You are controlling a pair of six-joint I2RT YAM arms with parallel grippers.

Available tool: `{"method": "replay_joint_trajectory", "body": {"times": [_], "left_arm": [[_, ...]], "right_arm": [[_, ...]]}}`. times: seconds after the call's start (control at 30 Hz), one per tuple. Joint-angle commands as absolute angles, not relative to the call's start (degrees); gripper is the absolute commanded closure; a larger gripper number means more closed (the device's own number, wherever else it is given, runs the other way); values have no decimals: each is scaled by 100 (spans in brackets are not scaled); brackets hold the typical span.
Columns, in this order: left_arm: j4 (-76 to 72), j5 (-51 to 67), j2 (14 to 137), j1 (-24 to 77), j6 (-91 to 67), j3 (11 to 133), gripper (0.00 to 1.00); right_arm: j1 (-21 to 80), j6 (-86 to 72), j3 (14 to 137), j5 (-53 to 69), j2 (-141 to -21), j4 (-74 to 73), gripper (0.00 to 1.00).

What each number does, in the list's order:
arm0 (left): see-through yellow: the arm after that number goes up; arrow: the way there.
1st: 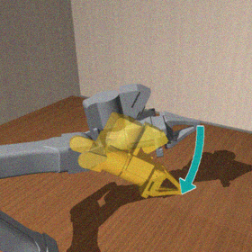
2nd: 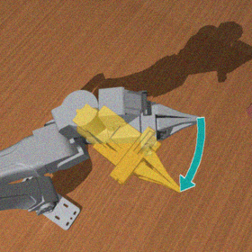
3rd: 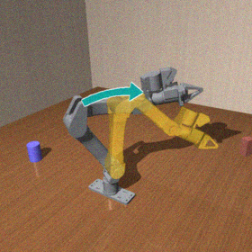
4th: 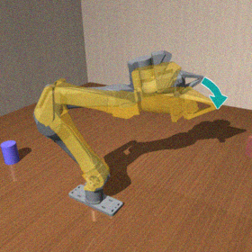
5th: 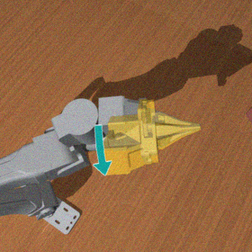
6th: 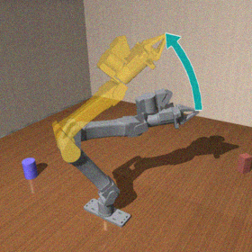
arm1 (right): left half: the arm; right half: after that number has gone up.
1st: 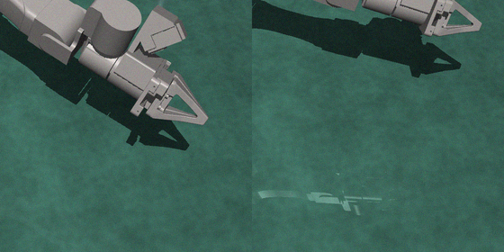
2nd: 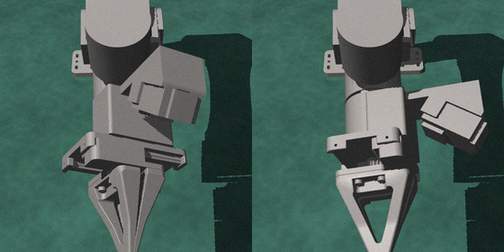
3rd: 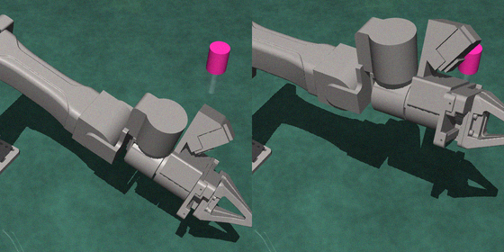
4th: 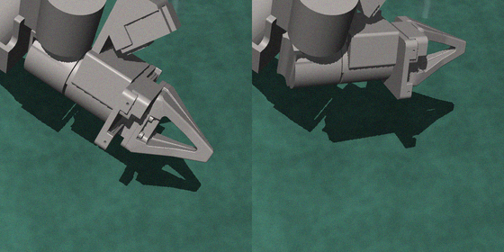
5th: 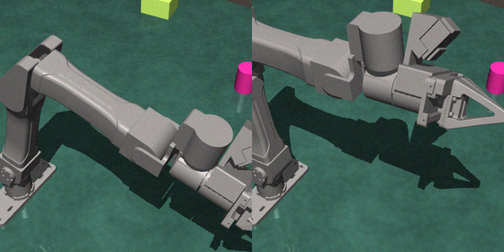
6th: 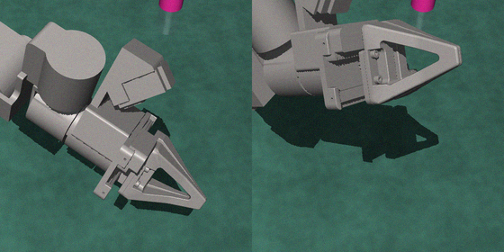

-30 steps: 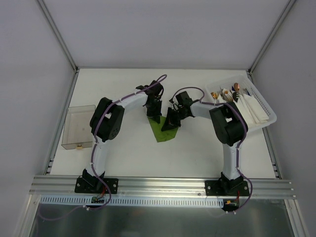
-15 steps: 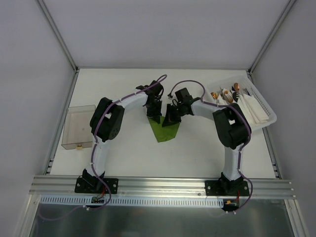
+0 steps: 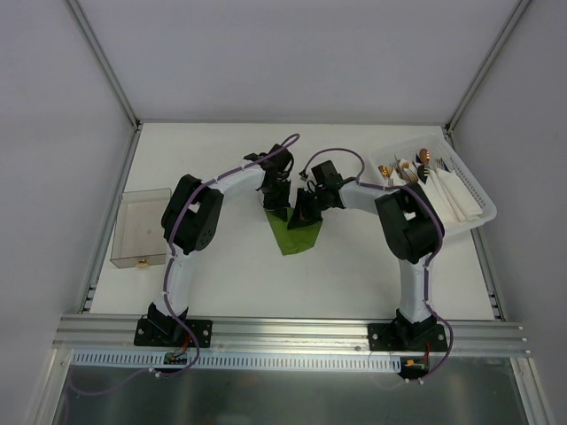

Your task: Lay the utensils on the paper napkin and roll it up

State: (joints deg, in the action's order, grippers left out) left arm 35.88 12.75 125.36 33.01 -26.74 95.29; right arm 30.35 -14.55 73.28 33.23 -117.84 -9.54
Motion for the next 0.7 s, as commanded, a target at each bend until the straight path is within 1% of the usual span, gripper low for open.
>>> {"method": "replay_joint_trajectory", "body": {"times": [0.0,0.23,0.67], "left_arm": [[3885,1081,12832,3314,-2610,9492,100],[3876,1239,12885,3234,-2681,9448,100],[3885,1310,12920,3190,-2733,9422,100]], "right_arm": [[3181,-1486,7322,3314,-11822,-870,100],[3208,-1231,6829,3226,-11514,-1081,100],[3278,-888,6715,3287,-11303,-1775,100]]}}
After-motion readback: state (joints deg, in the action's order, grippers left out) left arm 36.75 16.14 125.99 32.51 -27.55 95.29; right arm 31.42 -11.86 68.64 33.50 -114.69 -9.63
